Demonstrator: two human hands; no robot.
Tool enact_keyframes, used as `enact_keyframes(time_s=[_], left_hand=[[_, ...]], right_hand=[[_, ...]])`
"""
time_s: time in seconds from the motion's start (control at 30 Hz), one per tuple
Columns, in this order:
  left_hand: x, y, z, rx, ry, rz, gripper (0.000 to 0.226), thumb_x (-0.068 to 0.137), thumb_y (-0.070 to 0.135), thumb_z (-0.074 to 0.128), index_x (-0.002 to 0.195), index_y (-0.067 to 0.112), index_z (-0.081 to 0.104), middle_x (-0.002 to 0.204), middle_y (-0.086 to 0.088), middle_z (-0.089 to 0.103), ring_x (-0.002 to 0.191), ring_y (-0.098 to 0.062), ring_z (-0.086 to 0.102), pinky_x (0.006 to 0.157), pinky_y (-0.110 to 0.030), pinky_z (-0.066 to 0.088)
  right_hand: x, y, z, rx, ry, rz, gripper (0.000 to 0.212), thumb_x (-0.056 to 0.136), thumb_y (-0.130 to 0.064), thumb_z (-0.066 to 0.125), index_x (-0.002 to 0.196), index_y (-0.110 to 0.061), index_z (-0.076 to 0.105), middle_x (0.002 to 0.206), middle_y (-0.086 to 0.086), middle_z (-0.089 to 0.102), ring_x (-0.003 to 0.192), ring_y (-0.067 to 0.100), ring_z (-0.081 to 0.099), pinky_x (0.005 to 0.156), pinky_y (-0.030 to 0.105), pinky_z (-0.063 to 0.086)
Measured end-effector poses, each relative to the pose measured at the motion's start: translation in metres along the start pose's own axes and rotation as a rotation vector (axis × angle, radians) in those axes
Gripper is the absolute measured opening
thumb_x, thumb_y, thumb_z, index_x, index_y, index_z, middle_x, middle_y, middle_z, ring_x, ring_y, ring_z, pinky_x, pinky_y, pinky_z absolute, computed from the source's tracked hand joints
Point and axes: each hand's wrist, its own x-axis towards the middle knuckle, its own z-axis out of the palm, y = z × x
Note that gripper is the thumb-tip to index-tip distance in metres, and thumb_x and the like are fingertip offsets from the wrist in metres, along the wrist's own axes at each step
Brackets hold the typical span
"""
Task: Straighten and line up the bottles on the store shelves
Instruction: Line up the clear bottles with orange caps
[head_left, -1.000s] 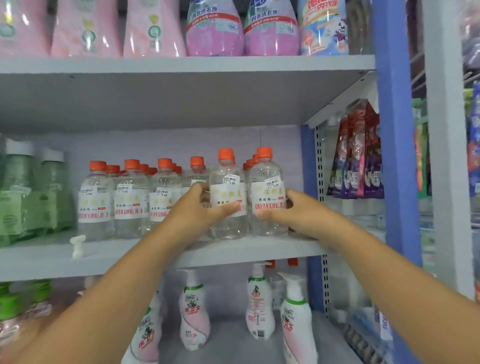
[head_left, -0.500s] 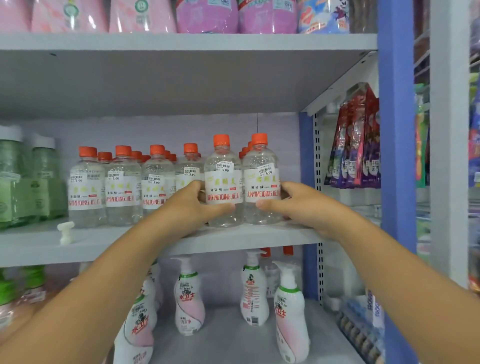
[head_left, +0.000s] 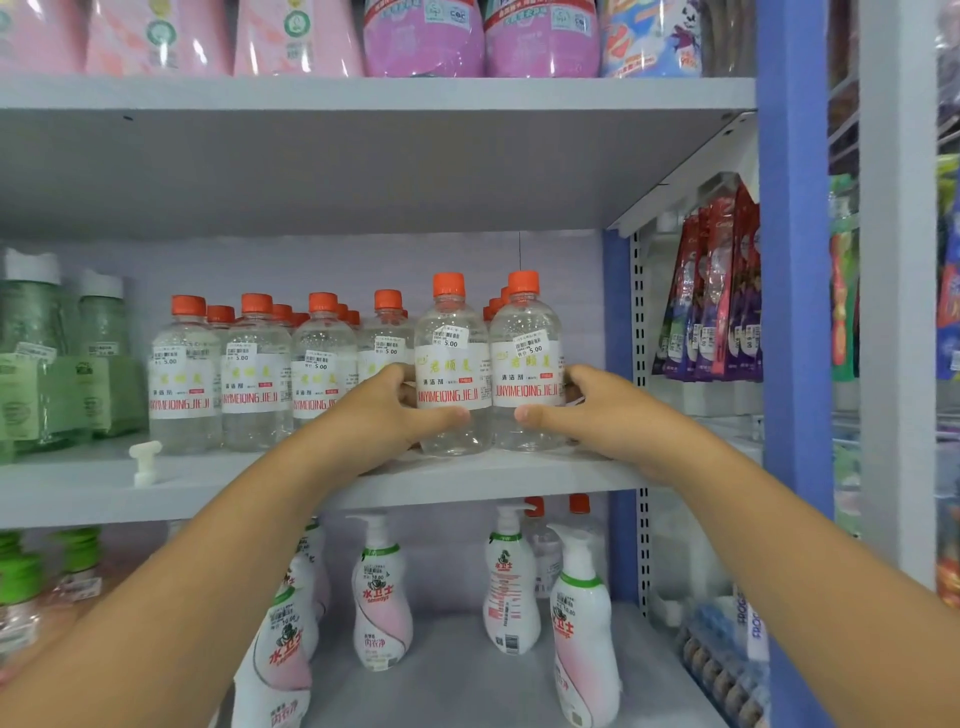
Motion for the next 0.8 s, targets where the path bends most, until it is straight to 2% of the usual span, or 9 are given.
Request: enact_keyframes(time_s=[0.07, 0.23, 0.5, 0.6, 0.63, 0.7, 0.77, 0.8], left_hand=[[0.000, 0.001, 0.000, -0.002, 0.009, -0.003, 0.054, 0.081, 0.055, 0.079, 0.124, 0.037, 0.052, 0.105, 0.024, 0.065, 0.090, 0.001, 0.067, 0.067, -0.019, 0.043], [0.000, 0.001, 0.002, -0.015, 0.021, -0.004, 0.053, 0.081, 0.053, 0.079, 0.125, 0.035, 0.055, 0.106, 0.020, 0.068, 0.090, -0.003, 0.069, 0.067, -0.022, 0.046], [0.002, -0.003, 0.002, -0.017, 0.005, 0.024, 0.056, 0.078, 0.055, 0.081, 0.125, 0.035, 0.056, 0.107, 0.018, 0.068, 0.092, -0.004, 0.068, 0.069, -0.021, 0.047], [-0.002, 0.003, 0.004, 0.020, 0.026, 0.049, 0.061, 0.079, 0.054, 0.080, 0.129, 0.032, 0.053, 0.110, 0.018, 0.064, 0.094, -0.003, 0.066, 0.071, -0.023, 0.048], [-0.005, 0.004, 0.006, 0.060, 0.077, 0.078, 0.066, 0.080, 0.054, 0.080, 0.134, 0.031, 0.049, 0.115, 0.017, 0.061, 0.097, -0.004, 0.064, 0.074, -0.024, 0.050], [-0.018, 0.002, 0.010, 0.189, 0.321, 0.236, 0.069, 0.083, 0.050, 0.078, 0.140, 0.028, 0.044, 0.122, 0.011, 0.052, 0.099, -0.008, 0.061, 0.082, -0.028, 0.052], [-0.048, -0.004, 0.023, 0.204, 0.617, 0.532, 0.043, 0.091, 0.029, 0.073, 0.128, 0.018, 0.054, 0.113, 0.006, 0.051, 0.093, -0.012, 0.056, 0.082, -0.025, 0.049], [-0.068, -0.010, 0.036, 0.157, 0.699, 0.639, 0.027, 0.092, 0.019, 0.070, 0.116, 0.014, 0.058, 0.104, 0.004, 0.054, 0.087, -0.015, 0.054, 0.079, -0.023, 0.046]], right_hand=[[0.000, 0.000, 0.000, 0.013, -0.003, 0.000, 0.051, 0.081, -0.051, 0.080, 0.125, -0.032, 0.061, 0.104, -0.021, 0.067, 0.092, -0.001, 0.064, 0.075, 0.022, 0.049], [-0.003, -0.001, 0.004, -0.125, 0.053, -0.043, 0.058, 0.080, -0.061, 0.076, 0.127, -0.034, 0.057, 0.107, -0.024, 0.061, 0.092, -0.005, 0.058, 0.069, 0.020, 0.045], [-0.005, -0.003, 0.004, -0.098, 0.036, -0.026, 0.057, 0.078, -0.062, 0.077, 0.124, -0.035, 0.057, 0.107, -0.024, 0.062, 0.091, -0.004, 0.061, 0.070, 0.022, 0.047], [-0.009, -0.007, 0.010, -0.165, 0.124, -0.088, 0.061, 0.081, -0.060, 0.076, 0.131, -0.033, 0.053, 0.116, -0.020, 0.059, 0.091, -0.006, 0.057, 0.070, 0.020, 0.045], [-0.013, -0.007, 0.013, -0.187, 0.224, -0.154, 0.063, 0.083, -0.057, 0.075, 0.136, -0.031, 0.051, 0.121, -0.018, 0.056, 0.094, -0.004, 0.056, 0.073, 0.022, 0.046], [-0.035, -0.001, 0.016, -0.125, 0.482, -0.385, 0.053, 0.093, -0.042, 0.071, 0.137, -0.020, 0.052, 0.124, -0.009, 0.052, 0.103, 0.004, 0.056, 0.084, 0.028, 0.051], [-0.072, 0.016, 0.022, -0.065, 0.695, -0.602, 0.031, 0.097, -0.022, 0.066, 0.124, -0.010, 0.060, 0.113, -0.002, 0.056, 0.102, 0.012, 0.058, 0.085, 0.030, 0.051], [-0.093, 0.029, 0.029, -0.043, 0.745, -0.632, 0.022, 0.097, -0.016, 0.064, 0.117, -0.008, 0.062, 0.107, -0.001, 0.057, 0.098, 0.013, 0.058, 0.083, 0.027, 0.049]])
